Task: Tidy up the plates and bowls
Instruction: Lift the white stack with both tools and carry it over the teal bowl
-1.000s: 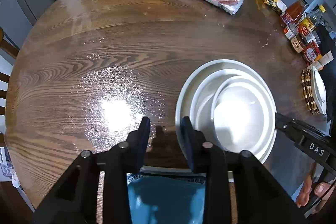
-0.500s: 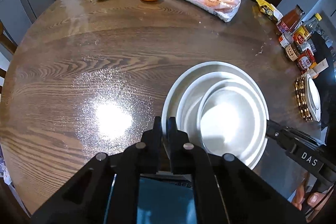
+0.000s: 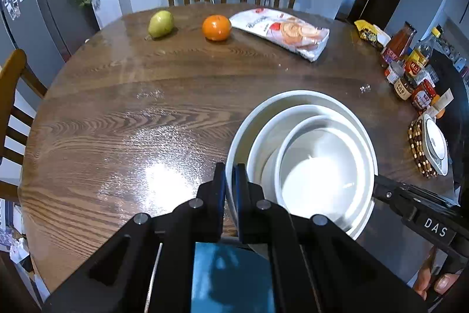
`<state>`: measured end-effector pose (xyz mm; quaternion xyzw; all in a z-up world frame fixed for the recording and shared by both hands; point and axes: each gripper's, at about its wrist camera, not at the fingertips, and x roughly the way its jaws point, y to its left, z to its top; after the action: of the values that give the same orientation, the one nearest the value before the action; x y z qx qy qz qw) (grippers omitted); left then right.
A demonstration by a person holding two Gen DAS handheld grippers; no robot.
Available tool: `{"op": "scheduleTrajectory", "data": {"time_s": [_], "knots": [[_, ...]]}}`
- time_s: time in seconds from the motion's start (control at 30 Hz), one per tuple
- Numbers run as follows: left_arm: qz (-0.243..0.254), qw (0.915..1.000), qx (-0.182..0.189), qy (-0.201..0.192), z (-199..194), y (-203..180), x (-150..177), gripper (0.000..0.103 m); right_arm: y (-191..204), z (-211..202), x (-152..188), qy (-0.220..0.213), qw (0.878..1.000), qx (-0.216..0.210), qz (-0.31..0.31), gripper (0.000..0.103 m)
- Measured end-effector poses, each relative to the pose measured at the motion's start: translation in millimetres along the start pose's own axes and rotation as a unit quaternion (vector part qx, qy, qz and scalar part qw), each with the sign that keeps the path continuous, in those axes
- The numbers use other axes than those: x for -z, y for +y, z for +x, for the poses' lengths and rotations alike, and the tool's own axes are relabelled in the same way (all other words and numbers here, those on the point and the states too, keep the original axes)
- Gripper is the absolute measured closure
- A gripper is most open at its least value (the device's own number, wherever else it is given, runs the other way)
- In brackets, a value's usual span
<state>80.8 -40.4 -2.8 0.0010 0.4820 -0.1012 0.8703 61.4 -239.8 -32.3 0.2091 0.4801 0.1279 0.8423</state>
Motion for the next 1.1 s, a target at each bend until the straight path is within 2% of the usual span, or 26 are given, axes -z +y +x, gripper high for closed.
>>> {"op": "scheduleTrajectory", "data": {"time_s": [0.4, 1.1], "knots": [[-0.006, 0.9994, -0.016, -0.029, -28, 10, 9, 0.102, 22, -14, 8, -0.011, 1.000, -0.012, -0.022, 0.092], [-0.020, 0.9982, -0.045, -0.034, -52, 34, 43, 0.101, 55, -13, 38, 0.010, 0.999, -0.023, -0.046, 0.092]]}}
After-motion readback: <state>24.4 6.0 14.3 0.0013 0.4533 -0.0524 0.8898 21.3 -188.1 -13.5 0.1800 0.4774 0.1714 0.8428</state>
